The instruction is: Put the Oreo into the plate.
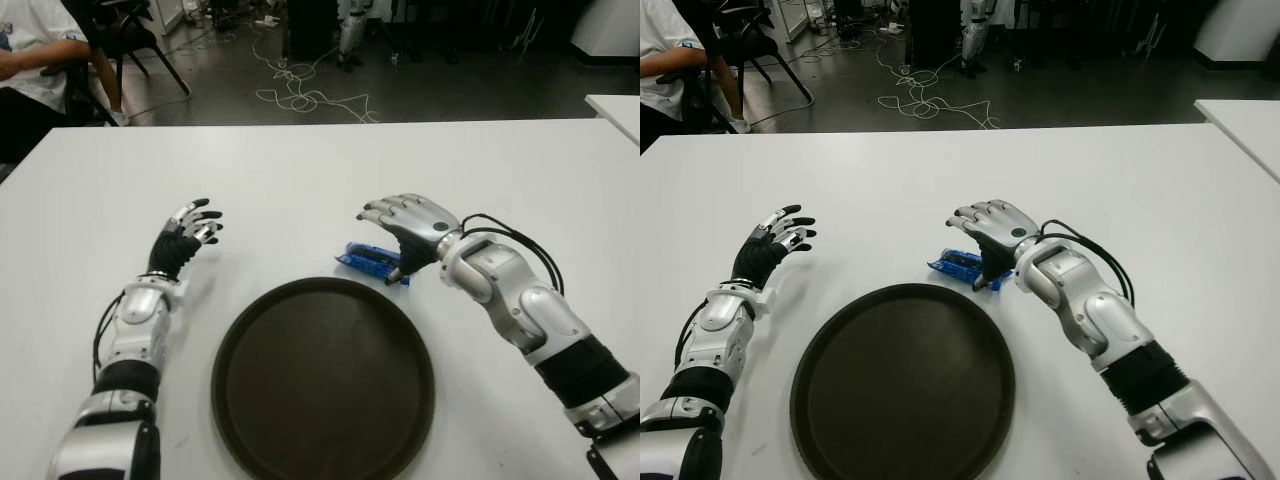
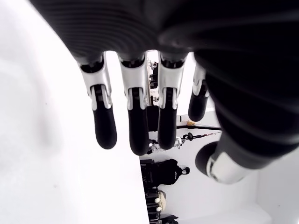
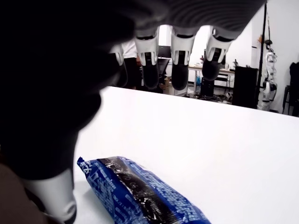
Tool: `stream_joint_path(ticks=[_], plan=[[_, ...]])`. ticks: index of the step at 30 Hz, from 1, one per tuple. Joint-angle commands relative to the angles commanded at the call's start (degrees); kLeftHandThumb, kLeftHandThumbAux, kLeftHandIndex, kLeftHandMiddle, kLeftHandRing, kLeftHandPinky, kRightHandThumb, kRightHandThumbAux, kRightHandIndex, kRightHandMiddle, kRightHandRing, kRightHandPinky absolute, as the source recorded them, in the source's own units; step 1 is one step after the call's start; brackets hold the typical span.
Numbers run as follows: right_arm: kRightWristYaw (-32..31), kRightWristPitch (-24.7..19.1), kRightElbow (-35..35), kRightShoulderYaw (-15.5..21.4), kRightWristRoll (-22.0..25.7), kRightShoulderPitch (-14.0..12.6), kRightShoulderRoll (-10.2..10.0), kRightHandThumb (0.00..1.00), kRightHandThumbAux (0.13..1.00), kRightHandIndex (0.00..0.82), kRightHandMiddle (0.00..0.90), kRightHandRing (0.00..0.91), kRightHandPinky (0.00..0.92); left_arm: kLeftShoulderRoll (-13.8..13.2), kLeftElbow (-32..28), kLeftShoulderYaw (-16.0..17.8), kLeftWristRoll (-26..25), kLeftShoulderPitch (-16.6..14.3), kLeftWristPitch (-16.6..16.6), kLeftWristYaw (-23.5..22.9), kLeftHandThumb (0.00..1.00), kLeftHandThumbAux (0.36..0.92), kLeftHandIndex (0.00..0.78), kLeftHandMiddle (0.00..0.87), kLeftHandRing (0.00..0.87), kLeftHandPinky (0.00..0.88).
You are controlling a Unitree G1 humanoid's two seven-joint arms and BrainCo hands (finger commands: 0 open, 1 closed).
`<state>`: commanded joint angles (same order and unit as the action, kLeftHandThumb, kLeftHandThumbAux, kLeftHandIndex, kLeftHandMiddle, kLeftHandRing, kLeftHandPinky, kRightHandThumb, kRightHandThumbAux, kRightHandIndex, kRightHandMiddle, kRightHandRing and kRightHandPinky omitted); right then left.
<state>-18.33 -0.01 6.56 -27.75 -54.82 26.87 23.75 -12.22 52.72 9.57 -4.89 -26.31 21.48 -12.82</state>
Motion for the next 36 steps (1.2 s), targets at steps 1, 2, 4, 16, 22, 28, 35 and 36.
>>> stream_joint_path(ticks=[1,2,4,16,22,28,35,36], plan=[[0.15,-0.19,0.1,-0.09,0.0,-0.03,-0.17,0.0,0.77,0.085,0.116,0.105,0.083,0.0,0.0,-0.02,0.06,0.01,0.0,0.1,0.146,0.677,0.171,0.286,0.286,0.333],[0.26,-0.32,0.16,-0.17,0.01,-0.04,-0.25,0.0,0.772,0.085,0.116,0.106,0.084,0.0,0.0,-0.04,0.1,0.01,0.01,0.17,0.145,0.677,0.17,0.285,0.285,0.332],[0.35,-0.48,0.19,-0.29,0.05,-0.02,-0.27,0.0,0.773,0.084,0.117,0.107,0.085,0.0,-0.01,-0.06,0.11,0.02,0.0,0.22,0.143,0.676,0.17,0.284,0.284,0.331],[3.19,-5.61,1.65,-1.07,-0.24,-1.05,-4.09,0.0,0.776,0.087,0.124,0.122,0.104,-0.31,0.11,-0.57,1.0,0.09,0.42,0.53,0.132,0.675,0.174,0.286,0.29,0.333],[7.75,-11.19,1.49,-1.22,-2.23,-2.59,-7.37,0.0,0.774,0.085,0.131,0.14,0.154,-0.19,0.23,-0.48,0.83,0.14,1.06,0.28,0.138,0.67,0.18,0.295,0.297,0.343],[11.23,-14.82,1.89,-1.79,-4.41,-3.23,-9.37,0.0,0.797,0.11,0.179,0.198,0.226,-0.09,0.41,-0.61,1.05,-0.02,1.07,0.61,0.142,0.684,0.179,0.299,0.305,0.35],[12.61,-16.69,2.41,-2.47,-5.45,-3.3,-10.3,0.0,0.806,0.159,0.214,0.24,0.263,-0.18,0.45,-0.99,1.74,-0.12,0.89,1.36,0.127,0.692,0.188,0.303,0.3,0.341],[12.72,-16.85,2.55,-2.59,-5.58,-3.27,-10.39,0.0,0.803,0.169,0.22,0.245,0.262,-0.2,0.47,-1.04,1.82,-0.13,0.89,1.43,0.126,0.69,0.193,0.306,0.304,0.345]])
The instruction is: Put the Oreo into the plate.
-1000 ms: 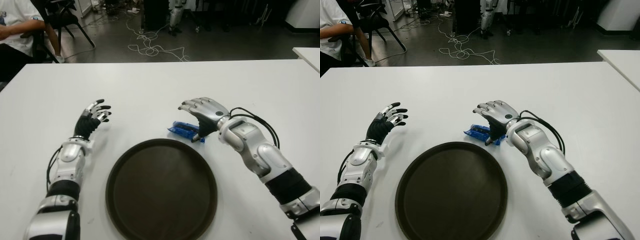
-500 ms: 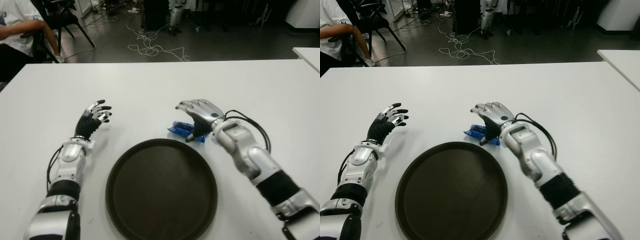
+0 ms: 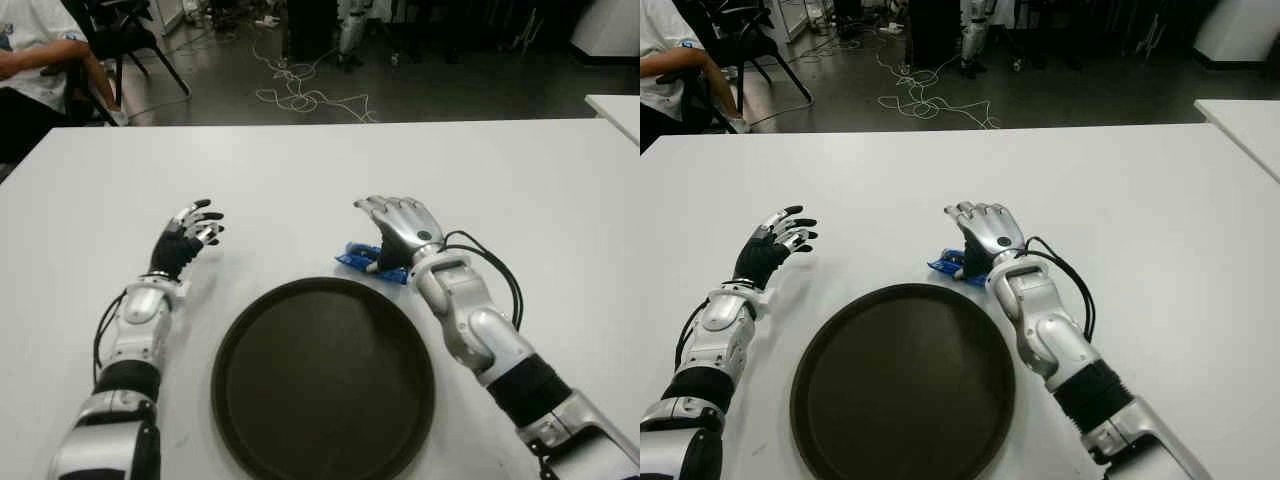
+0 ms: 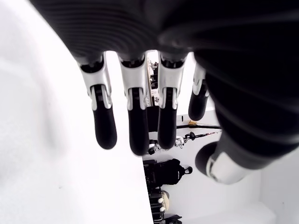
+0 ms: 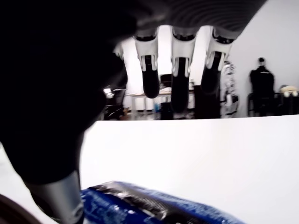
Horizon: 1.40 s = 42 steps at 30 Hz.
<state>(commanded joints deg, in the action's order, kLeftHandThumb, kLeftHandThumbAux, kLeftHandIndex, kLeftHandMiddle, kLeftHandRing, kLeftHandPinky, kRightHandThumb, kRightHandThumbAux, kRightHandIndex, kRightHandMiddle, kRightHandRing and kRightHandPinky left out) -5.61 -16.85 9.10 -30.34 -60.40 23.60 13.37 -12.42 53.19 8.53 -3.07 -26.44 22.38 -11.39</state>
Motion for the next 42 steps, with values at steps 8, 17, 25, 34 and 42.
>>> stream_joint_path(ticks=[8,17,25,34,42], plan=[[1.26,-0.76,1.04,-0.58,-0.29,0.36,-0.41,0.0,0.808,0.225,0.265,0.292,0.308,-0.02,0.16,-0.05,0.26,0.06,0.52,0.17,0.12,0.672,0.191,0.309,0.306,0.342],[1.45,-1.22,1.39,-0.86,0.12,0.74,-0.69,0.0,0.81,0.214,0.249,0.277,0.286,-0.12,0.51,-0.14,0.53,0.07,1.15,0.16,0.117,0.659,0.186,0.299,0.301,0.344],[0.75,-1.78,1.21,-0.6,0.67,0.77,-1.02,0.0,0.797,0.2,0.24,0.266,0.275,-0.08,1.65,0.33,-0.19,-0.26,1.78,-0.66,0.138,0.653,0.179,0.29,0.296,0.341],[-0.31,-3.55,1.06,-0.57,0.26,0.96,-1.77,0.0,0.801,0.194,0.232,0.252,0.252,-0.04,2.25,0.66,-0.68,-0.41,2.5,-1.63,0.145,0.626,0.177,0.29,0.299,0.338],[-0.45,-3.63,1.74,-0.65,0.82,1.27,-1.89,0.0,0.802,0.197,0.223,0.244,0.244,-0.04,1.99,0.59,-0.44,-0.41,1.36,-0.93,0.16,0.637,0.176,0.295,0.302,0.348]])
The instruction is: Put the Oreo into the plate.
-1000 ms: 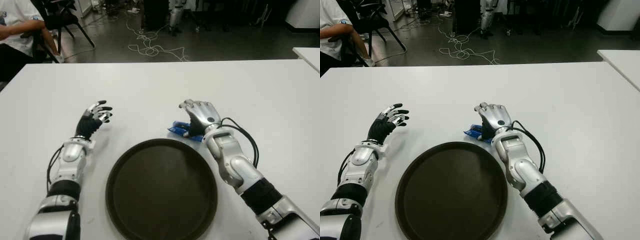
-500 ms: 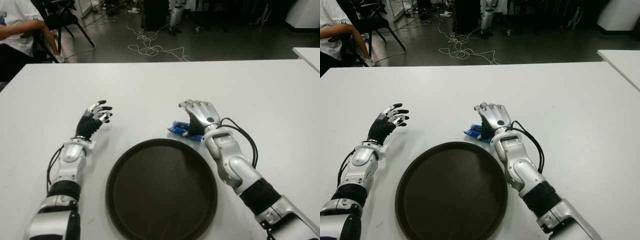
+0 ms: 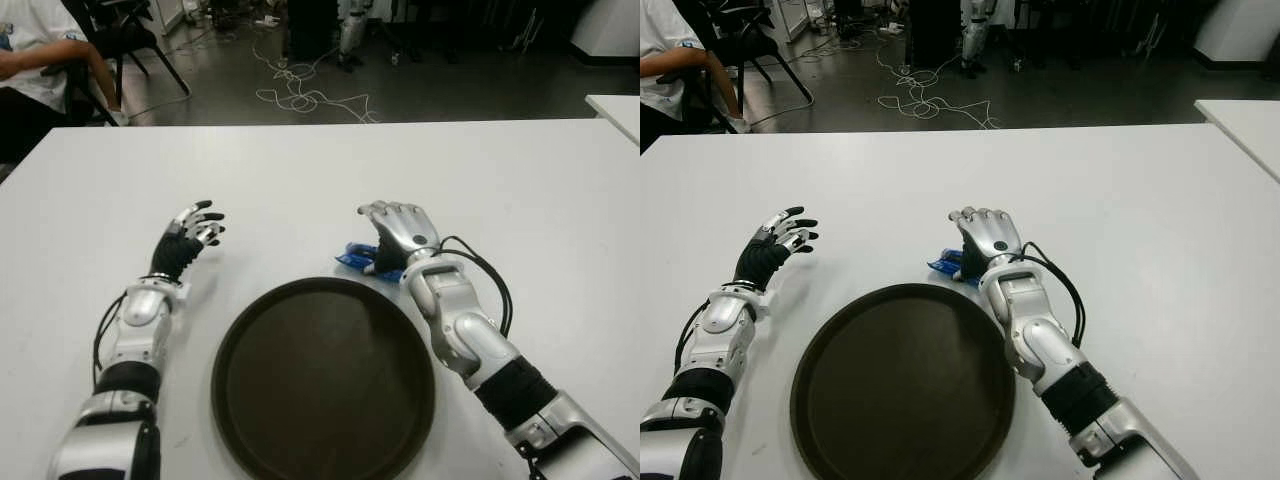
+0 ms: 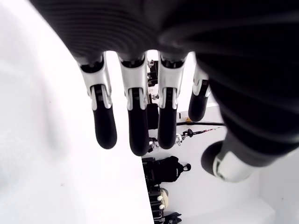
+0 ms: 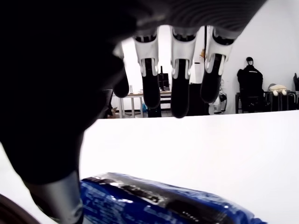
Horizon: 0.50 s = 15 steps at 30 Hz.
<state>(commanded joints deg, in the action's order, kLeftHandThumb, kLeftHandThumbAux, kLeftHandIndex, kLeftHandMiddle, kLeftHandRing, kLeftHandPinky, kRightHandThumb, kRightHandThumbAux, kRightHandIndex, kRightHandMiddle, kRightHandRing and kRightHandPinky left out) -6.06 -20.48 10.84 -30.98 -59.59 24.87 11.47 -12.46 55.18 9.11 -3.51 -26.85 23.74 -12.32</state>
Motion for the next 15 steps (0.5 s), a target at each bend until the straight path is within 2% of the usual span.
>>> stream_joint_path(ticks=[7,15], plan=[[0.37,1.81,0.41,0.24,0.99,-0.12,0.41,0.0,0.819,0.208,0.229,0.244,0.247,-0.07,-0.06,-0.14,0.21,0.05,0.15,0.2,0.162,0.631,0.166,0.286,0.291,0.337],[-0.33,5.55,1.97,1.46,5.2,0.1,0.78,0.0,0.833,0.222,0.241,0.249,0.251,-0.08,-0.39,-0.42,0.49,0.34,0.95,-0.03,0.148,0.63,0.171,0.284,0.295,0.343]])
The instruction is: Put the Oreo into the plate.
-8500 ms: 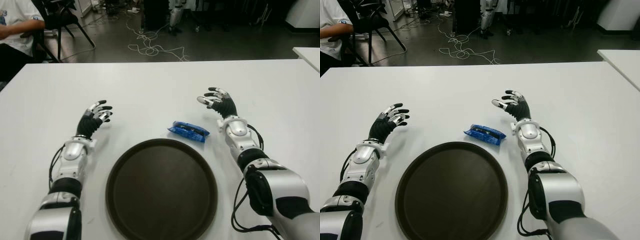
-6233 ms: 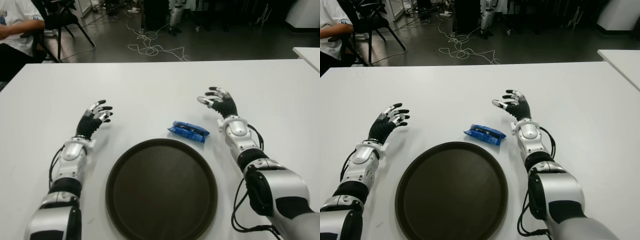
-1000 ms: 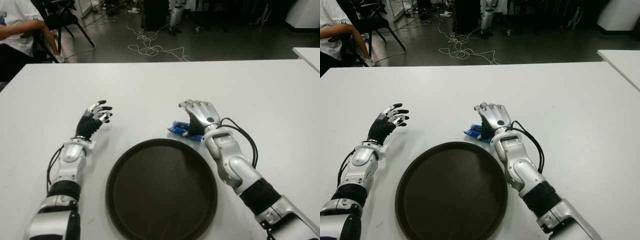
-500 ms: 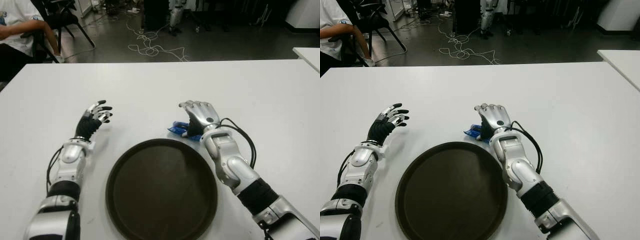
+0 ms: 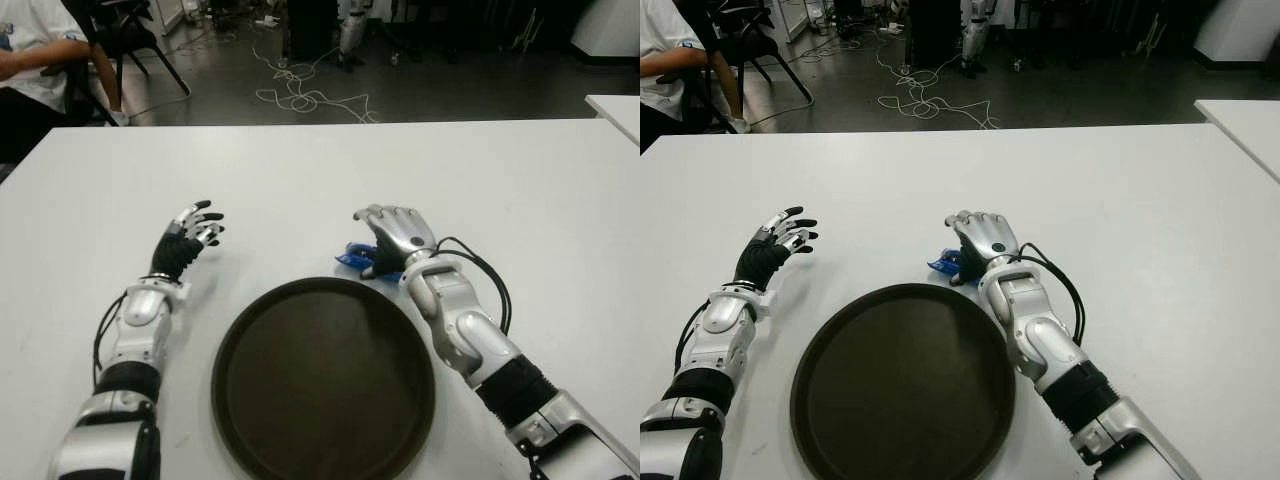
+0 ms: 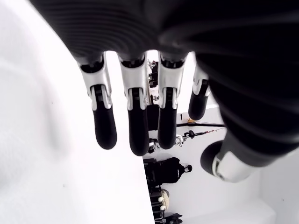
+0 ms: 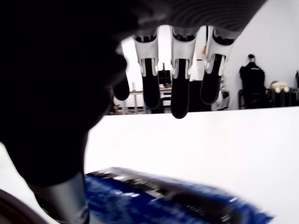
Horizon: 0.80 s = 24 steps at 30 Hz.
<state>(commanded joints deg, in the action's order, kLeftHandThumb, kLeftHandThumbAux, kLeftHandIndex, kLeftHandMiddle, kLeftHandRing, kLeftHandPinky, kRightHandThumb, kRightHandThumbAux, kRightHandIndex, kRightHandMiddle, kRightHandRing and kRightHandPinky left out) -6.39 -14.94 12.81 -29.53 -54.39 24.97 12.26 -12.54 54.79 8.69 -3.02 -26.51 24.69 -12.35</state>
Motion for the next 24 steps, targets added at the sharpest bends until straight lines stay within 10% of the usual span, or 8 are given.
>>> stream_joint_path(ticks=[24], plan=[[-2.64,-0.94,4.88,-0.42,2.66,2.31,-0.8,0.0,0.805,0.169,0.185,0.194,0.188,-0.02,-0.89,-0.1,0.12,0.57,0.24,-0.23,0.15,0.639,0.172,0.289,0.296,0.341]])
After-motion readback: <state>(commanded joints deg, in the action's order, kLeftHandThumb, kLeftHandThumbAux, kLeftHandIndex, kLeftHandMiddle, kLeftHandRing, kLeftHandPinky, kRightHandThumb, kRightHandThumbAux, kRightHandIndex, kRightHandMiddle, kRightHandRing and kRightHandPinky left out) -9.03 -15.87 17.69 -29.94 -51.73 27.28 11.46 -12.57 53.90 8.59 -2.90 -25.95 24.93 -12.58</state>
